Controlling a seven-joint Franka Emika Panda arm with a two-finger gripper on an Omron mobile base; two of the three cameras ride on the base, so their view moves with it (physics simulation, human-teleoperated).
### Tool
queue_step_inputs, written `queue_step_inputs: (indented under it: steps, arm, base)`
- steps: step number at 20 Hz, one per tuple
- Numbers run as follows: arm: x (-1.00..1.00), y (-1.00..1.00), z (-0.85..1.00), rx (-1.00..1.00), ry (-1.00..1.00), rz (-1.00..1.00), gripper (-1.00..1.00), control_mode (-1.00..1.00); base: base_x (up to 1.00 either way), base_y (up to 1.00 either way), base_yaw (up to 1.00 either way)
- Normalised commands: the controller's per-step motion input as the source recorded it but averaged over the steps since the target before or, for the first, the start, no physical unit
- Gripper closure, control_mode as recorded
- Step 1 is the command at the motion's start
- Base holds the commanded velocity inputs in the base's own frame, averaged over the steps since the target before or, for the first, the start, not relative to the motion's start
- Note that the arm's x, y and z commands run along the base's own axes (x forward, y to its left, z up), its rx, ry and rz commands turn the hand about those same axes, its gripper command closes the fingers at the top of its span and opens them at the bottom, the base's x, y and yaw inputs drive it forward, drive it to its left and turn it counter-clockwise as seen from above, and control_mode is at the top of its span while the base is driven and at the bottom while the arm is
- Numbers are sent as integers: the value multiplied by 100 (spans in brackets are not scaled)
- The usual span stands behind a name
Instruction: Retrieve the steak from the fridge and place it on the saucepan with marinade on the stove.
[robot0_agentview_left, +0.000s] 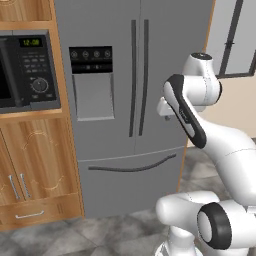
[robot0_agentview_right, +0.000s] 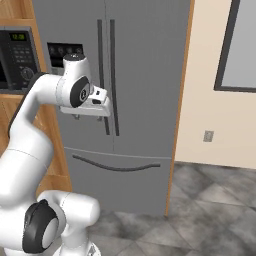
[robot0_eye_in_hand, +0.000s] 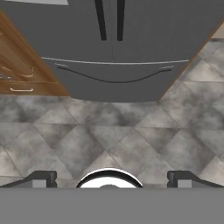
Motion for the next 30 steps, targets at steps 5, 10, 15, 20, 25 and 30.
queue_step_inputs:
  steps: [5, 10, 15, 20, 25, 30]
  arm:
    - [0, 0, 2, 0, -21, 2, -100, -100]
    - [0, 0, 20, 0, -49, 4, -100, -100]
    - [0, 2, 21, 1, -55, 2, -100, -100]
    - [0, 15, 33, 1, -33, -4, -100, -100]
    - [0, 14, 27, 0, -24, -7, -100, -100]
    - [2, 0, 22, 0, -9, -11, -100, -100]
  base:
    - [0, 0, 0]
    - [0, 0, 0]
    - [0, 0, 0]
    - [0, 0, 0]
    - [0, 0, 0]
    - [0, 0, 0]
